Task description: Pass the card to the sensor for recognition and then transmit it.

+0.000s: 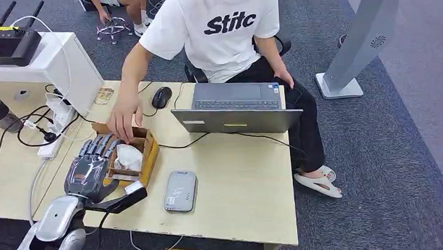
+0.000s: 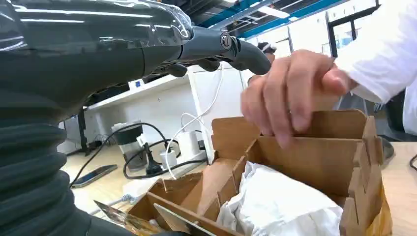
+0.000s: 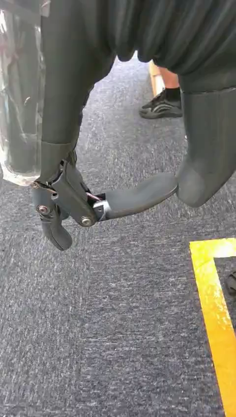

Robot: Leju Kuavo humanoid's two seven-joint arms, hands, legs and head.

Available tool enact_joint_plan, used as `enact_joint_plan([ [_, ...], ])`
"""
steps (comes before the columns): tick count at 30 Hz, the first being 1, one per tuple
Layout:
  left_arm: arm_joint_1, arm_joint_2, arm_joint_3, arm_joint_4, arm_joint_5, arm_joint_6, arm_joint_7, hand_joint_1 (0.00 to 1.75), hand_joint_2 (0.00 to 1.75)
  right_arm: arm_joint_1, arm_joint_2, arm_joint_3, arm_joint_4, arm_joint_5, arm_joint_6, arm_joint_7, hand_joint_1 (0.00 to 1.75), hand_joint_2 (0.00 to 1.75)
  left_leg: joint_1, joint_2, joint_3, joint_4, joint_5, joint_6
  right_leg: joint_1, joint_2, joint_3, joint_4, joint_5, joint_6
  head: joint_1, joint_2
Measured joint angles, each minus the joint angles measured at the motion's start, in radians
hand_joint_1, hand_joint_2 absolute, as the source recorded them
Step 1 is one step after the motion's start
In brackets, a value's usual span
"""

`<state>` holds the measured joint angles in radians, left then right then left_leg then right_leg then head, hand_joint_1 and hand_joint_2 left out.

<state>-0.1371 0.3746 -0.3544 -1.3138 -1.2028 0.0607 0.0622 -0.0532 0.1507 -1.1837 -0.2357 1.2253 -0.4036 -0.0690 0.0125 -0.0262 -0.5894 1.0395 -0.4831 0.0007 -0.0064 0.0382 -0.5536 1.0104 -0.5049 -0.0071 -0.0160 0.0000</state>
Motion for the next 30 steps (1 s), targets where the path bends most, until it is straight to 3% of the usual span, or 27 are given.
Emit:
enact_joint_plan([
  [12,-0.001,0.004,0.007,0.0,-0.024,-0.001,0.01,0.0,1.75,0.0,0.0,0.0,0.0,-0.005,0.007,0.013,0.0,1.75,0.0,0.0,0.0,0.0,0.0,0.0,0.0,0.0,0.0,0.0,0.0,0.0,0.0,0.0],
  [19,-0.027,0.019,0.01,0.003,-0.025,-0.065,0.015,0.0,1.75,0.0,0.0,-0.004,0.001,-0.016,0.081,0.027,0.0,1.75,0.0,0.0,0.0,0.0,0.0,0.0,0.0,0.0,0.0,0.0,0.0,0.0,0.0,0.0],
  [25,-0.034,0.046,0.01,0.005,0.158,-0.22,-0.049,0.0,1.75,0.0,0.0,-0.005,0.001,-0.011,0.113,0.043,0.0,1.75,0.0,0.0,0.0,0.0,0.0,0.0,0.0,0.0,0.0,0.001,0.0,0.0,0.0,0.0],
  [30,-0.032,0.072,0.01,0.003,0.256,-0.271,-0.063,0.0,1.75,-0.001,-0.001,-0.005,0.001,-0.004,0.115,0.036,0.0,1.75,0.0,0.0,0.0,0.0,0.0,0.0,0.0,0.0,0.0,0.001,0.0,0.0,-0.001,0.0],
])
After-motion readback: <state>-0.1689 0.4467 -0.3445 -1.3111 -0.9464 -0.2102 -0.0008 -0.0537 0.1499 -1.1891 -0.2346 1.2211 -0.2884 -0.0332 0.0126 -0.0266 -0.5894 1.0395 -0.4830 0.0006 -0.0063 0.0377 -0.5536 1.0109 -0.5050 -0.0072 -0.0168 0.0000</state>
